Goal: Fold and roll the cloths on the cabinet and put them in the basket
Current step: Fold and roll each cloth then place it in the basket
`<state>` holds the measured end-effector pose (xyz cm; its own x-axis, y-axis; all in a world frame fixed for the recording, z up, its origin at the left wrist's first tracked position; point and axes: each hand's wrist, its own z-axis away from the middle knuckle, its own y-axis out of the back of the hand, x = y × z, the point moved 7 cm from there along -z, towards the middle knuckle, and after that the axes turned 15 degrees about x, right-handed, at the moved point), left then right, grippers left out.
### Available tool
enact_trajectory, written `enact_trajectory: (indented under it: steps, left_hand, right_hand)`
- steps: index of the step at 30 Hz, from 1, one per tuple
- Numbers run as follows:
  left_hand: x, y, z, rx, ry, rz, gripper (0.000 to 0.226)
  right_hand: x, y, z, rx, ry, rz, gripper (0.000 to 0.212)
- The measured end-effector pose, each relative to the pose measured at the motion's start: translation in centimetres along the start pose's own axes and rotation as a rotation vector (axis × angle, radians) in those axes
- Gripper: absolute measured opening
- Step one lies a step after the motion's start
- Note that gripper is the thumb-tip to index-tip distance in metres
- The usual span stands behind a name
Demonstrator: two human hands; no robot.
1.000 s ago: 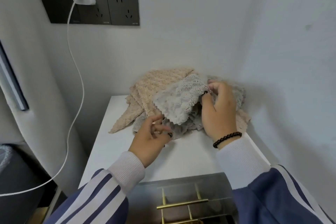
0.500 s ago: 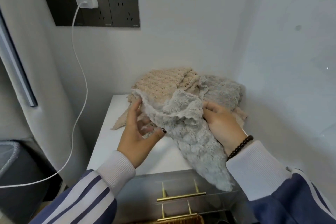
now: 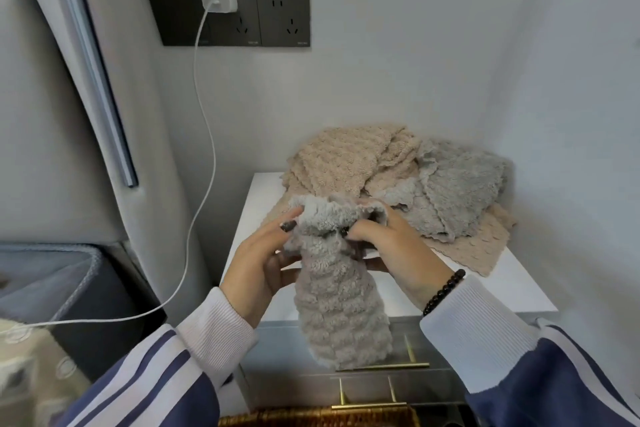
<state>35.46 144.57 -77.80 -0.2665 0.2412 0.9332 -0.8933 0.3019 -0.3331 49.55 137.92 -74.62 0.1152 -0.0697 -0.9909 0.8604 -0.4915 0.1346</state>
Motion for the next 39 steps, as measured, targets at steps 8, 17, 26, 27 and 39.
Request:
enact_trajectory:
  steps: [8, 17, 26, 27, 39]
  left_hand:
    - [2.5, 2.5, -0.4, 0.208, -0.197, -0.087, 0.032]
    - [3.7, 4.3, -1.5, 0.355, -0.226, -0.016, 0.041]
    - [3.2, 5.0, -1.7, 0.274, -0.186, -0.231, 0.040]
    - [2.9, 4.8, -1.6, 0.220, -0.151, -0.274, 0.044]
    - [0.5, 4.7, -2.0, 0.166, -0.102, -0.665, 0.019]
  right_hand:
    - [1.3, 1.0, -1.4, 0.183, -0.129, -0.047, 0.005]
    - [0.1, 5.2, -1.4, 0.333, -0.039, 0.266, 0.071]
    - [-0.8, 10.5, -0.3, 0.221, -0.083, 0.234, 0.041]
    - [-0.4, 10.8, -0.1, 0.159, -0.129, 0.182, 0.057]
    - [2.3, 11.7, -0.9, 0.187, -0.079, 0.429, 0.018]
